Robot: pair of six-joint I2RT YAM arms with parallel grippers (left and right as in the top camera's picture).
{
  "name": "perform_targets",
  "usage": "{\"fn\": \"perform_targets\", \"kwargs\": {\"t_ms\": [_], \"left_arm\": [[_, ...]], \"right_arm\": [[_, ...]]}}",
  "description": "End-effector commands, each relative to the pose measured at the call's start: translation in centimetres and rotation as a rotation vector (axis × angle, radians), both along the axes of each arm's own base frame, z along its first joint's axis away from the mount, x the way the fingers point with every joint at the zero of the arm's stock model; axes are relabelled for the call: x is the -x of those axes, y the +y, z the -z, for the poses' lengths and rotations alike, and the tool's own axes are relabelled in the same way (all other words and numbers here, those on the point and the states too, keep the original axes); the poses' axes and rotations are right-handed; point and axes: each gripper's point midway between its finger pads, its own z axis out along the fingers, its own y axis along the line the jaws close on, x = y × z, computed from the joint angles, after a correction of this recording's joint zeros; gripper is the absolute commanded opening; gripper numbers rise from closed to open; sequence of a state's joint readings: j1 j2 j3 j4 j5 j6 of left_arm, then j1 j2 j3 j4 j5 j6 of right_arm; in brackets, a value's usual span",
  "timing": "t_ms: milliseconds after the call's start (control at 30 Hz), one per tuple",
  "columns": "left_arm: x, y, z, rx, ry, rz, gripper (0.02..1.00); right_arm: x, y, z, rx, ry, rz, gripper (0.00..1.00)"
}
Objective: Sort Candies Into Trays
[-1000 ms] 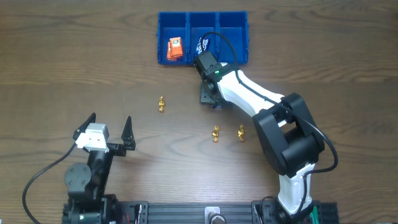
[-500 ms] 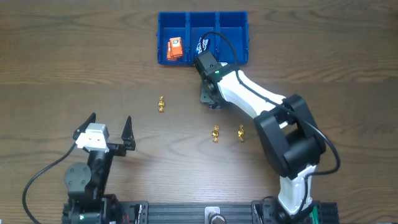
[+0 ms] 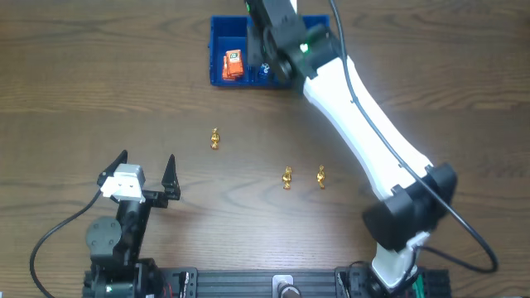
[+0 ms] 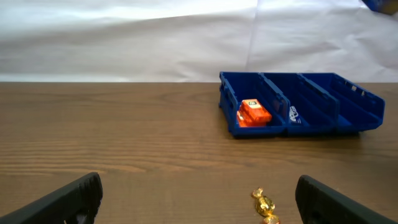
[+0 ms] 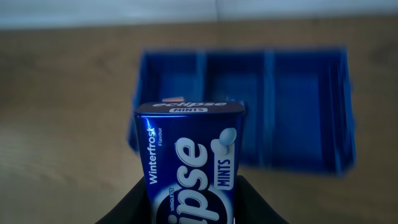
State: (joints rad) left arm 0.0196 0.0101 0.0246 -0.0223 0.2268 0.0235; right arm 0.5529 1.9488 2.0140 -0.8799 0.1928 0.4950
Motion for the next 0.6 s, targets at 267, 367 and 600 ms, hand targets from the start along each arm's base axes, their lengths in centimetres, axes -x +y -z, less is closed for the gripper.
{"fn": "perform_targets", "kwargs": {"t_ms": [267, 367, 600], "left_arm": [[0.1, 0.0, 1.6, -0.001, 0.047, 0.004, 0.998], [0.1, 0.0, 1.6, -0.001, 0.047, 0.004, 0.998], [0.1, 0.0, 1.6, -0.001, 0.047, 0.004, 0.998]], "right_arm": [[-7.1, -0.4, 9.9, 0.042, 0.114, 0.030, 0.286], [-7.5, -0.4, 11.0, 0.046, 0.123, 0.034, 0.316], [-7.8, -0.7, 11.7, 0.049, 0.128, 0.040, 0.329]]}}
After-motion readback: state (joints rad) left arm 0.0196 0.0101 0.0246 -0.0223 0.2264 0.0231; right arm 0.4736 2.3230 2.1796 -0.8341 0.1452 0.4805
